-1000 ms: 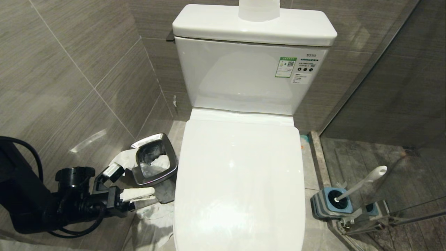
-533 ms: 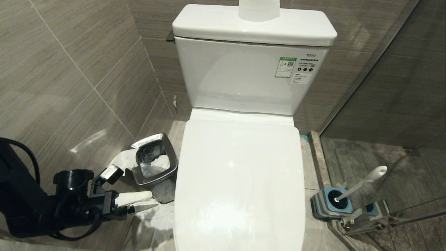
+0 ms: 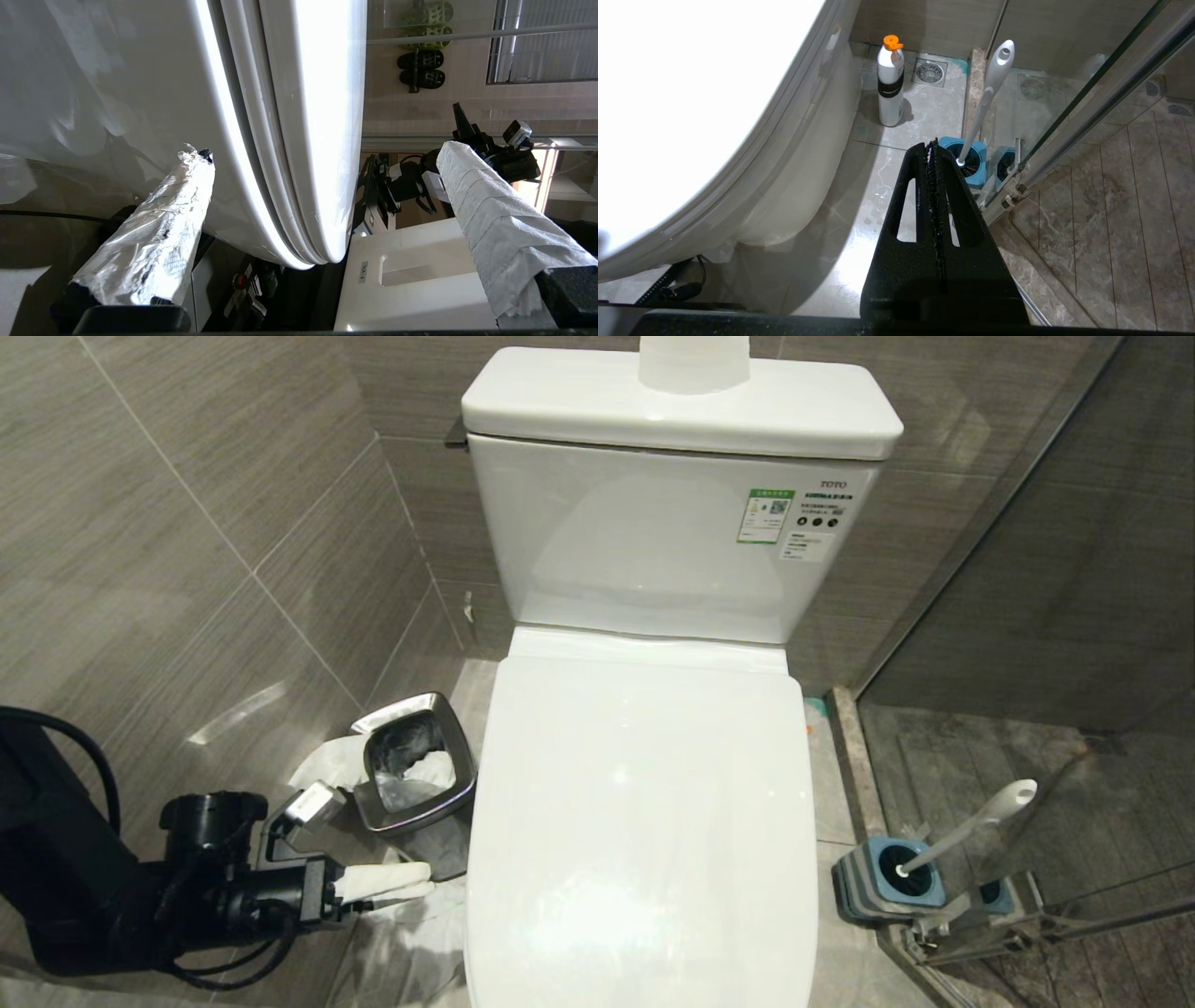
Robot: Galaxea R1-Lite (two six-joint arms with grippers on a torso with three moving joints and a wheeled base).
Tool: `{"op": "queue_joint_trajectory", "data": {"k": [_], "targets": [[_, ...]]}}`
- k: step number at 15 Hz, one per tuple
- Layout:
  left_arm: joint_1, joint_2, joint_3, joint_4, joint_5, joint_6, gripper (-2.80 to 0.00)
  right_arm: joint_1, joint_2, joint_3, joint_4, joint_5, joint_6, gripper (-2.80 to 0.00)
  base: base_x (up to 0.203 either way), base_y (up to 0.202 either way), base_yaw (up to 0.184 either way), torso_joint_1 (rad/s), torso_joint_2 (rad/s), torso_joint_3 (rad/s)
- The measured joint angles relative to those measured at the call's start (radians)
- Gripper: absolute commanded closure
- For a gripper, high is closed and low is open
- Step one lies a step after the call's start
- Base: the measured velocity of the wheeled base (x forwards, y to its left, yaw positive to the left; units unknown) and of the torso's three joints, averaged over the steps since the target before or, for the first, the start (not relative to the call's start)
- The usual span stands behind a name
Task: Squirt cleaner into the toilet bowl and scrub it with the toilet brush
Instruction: Use the left hand to lift the toilet lid slightly
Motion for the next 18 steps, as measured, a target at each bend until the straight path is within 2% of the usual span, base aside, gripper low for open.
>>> {"op": "queue_joint_trajectory", "data": {"k": [6, 12, 18], "targets": [[-0.021, -0.018, 0.021, 0.000, 0.003, 0.005, -2.80, 0.000, 0.000, 0.000, 0.000, 0.000, 0.000, 0.00, 0.000, 0.000, 0.000, 0.000, 0.00, 0.000], [-0.037, -0.025, 0.047, -0.003, 0.053, 0.011, -2.80, 0.000, 0.000, 0.000, 0.000, -0.001, 0.000, 0.00, 0.000, 0.000, 0.000, 0.000, 0.00, 0.000], [-0.040, -0.060, 0.063, 0.001, 0.048, -0.005, -2.80, 0.000, 0.000, 0.000, 0.000, 0.000, 0.000, 0.00, 0.000, 0.000, 0.000, 0.000, 0.00, 0.000]]}}
